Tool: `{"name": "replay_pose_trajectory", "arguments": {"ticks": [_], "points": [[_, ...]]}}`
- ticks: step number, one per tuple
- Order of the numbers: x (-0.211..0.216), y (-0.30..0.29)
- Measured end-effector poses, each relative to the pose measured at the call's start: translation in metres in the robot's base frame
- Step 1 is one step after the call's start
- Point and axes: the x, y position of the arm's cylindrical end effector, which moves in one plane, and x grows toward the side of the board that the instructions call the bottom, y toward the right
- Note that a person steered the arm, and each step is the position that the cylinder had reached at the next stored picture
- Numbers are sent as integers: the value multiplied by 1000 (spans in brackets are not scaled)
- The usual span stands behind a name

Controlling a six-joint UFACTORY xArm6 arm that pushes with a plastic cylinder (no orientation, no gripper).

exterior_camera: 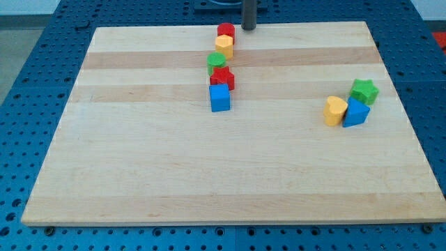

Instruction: Push the red circle slightly down

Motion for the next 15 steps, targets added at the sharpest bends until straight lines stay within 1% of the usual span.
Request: {"name": "replay_pose_trajectory", "arguments": {"ticks": [1,3,4,5,9,11,15], "points": [[0,-17],[1,-73],[7,-96],[22,-92],[34,-9],[59,22],[128,75]]}}
